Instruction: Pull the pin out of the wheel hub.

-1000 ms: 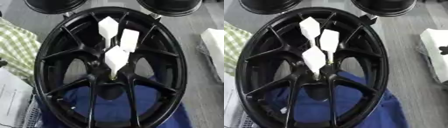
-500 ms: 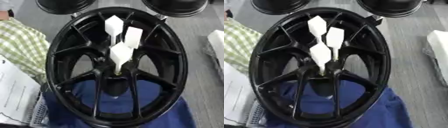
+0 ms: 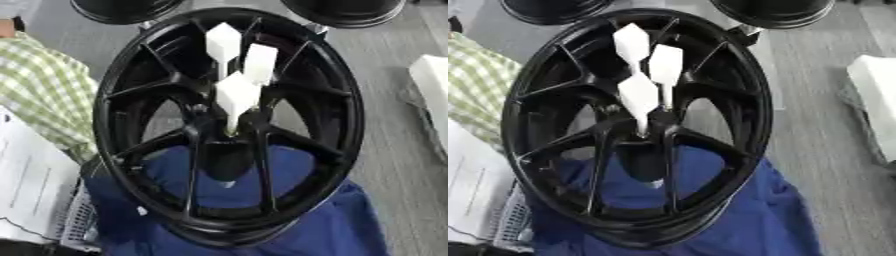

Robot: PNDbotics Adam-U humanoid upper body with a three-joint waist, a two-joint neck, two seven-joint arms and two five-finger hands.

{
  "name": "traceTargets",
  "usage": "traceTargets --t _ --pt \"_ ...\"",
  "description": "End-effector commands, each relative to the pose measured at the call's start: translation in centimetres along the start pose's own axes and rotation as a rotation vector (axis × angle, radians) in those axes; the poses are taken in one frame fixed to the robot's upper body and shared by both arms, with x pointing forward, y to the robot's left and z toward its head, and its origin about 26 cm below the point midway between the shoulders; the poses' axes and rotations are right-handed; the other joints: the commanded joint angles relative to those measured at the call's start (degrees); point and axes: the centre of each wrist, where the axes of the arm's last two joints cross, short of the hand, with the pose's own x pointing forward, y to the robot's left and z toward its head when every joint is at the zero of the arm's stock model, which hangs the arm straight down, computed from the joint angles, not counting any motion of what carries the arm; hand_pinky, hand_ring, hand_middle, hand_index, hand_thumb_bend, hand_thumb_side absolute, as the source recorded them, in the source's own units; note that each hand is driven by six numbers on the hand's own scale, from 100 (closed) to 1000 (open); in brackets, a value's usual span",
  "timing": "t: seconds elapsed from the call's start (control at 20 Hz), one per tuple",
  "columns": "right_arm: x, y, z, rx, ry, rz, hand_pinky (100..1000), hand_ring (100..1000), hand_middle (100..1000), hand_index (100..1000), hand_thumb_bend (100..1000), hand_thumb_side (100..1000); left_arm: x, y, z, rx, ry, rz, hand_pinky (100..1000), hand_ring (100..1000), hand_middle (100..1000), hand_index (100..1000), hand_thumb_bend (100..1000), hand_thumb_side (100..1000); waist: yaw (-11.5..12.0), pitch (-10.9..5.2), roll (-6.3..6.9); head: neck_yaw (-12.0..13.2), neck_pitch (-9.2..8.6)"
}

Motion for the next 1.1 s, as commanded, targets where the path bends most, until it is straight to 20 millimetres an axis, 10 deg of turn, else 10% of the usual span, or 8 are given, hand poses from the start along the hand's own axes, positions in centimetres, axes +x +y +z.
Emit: traceTargets --t 0.05,0.6,0.8,1.1 --pt "0.9 -2.3 -2.3 0.045 -0.065 0.015 952 859 690 790 100 100 1.3 0.7 -0.6 -0.007 -0.045 -0.030 836 562 539 767 318 743 0.29 -1.51 -0.03 -0.99 0.31" --pt "1.2 -3.6 -4.7 0.093 -0.183 -0.050 944 864 708 800 100 100 1.3 0.7 -0.5 -0.017 -0.041 -0.031 836 562 538 767 317 741 0.81 -1.89 0.03 -1.92 0.31" --pt "2.1 -0.4 -6.7 0.153 -0.356 -0.115 922 870 750 817 100 100 0.8 0.4 -0.3 -0.056 -0.013 -0.039 836 561 538 767 315 745 4.62 -2.96 -0.43 -6.84 0.31" --pt "6.9 4.0 -11.1 0.405 -0.628 -0.054 907 899 804 844 100 101 0.7 1.2 -0.1 -0.024 -0.014 -0.057 836 560 537 767 314 748 3.37 -2.37 -0.88 -5.20 0.31"
